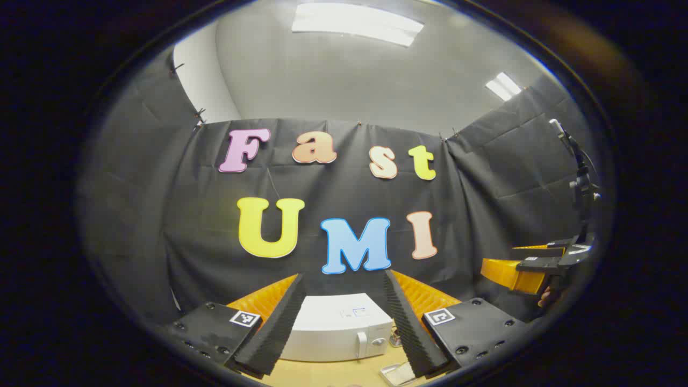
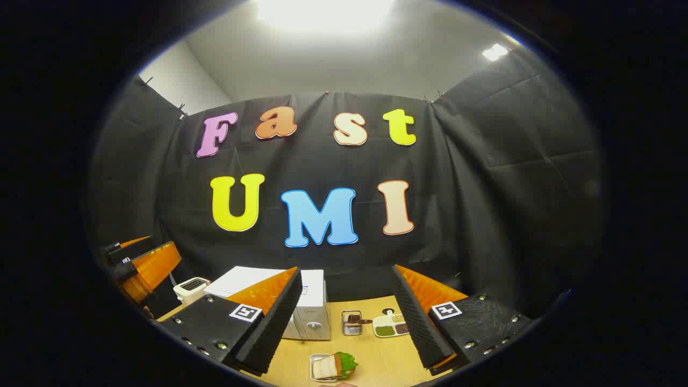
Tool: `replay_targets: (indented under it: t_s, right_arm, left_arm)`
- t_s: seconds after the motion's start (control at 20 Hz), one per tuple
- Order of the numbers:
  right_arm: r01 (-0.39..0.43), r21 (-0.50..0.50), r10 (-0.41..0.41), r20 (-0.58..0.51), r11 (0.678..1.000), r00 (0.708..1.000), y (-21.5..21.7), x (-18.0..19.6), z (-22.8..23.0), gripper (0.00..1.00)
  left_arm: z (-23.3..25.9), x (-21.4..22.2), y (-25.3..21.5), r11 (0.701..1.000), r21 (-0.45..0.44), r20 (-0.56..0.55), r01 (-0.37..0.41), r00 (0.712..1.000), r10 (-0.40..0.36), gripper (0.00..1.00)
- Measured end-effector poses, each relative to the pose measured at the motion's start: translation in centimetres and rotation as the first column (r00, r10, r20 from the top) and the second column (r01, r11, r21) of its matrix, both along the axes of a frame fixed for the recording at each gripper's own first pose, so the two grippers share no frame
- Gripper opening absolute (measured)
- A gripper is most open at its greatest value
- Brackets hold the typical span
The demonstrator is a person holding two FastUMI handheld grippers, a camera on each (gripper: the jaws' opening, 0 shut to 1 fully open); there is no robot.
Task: Open the microwave oven with the left hand, put the food in, and close the microwave oven.
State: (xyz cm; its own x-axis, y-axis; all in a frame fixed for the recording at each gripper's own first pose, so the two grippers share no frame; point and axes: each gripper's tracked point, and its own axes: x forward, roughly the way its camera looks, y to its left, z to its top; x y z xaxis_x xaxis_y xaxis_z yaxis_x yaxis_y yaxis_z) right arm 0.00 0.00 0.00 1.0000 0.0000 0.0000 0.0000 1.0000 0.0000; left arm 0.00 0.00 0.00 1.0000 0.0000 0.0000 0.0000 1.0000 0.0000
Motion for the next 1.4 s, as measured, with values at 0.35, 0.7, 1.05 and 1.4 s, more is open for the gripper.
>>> replay_targets:
  t_s: [0.35,0.7,1.05,1.4]
  right_arm:
    - [-0.059,-0.021,0.059,-0.017,0.998,0.998,-0.6,1.7,-1.4,0.99]
    - [-0.145,0.029,0.146,-0.038,0.989,0.989,-1.2,4.5,-2.7,0.99]
    - [-0.098,0.033,0.100,-0.050,0.995,0.994,-3.7,6.1,-4.6,0.99]
    - [-0.053,0.032,0.055,-0.081,0.998,0.995,-6.2,7.5,-6.3,0.99]
  left_arm:
    - [-2.6,2.1,-0.9,0.998,0.006,-0.052,-0.069,0.996,0.070,0.94]
    - [-3.7,3.4,-3.3,0.992,0.036,-0.045,-0.124,0.991,0.125,0.92]
    - [-12.0,6.2,-6.2,0.998,-0.002,-0.150,-0.064,0.987,0.063,0.95]
    - [-25.6,11.0,-6.6,0.999,-0.024,-0.325,-0.037,0.945,0.028,0.96]
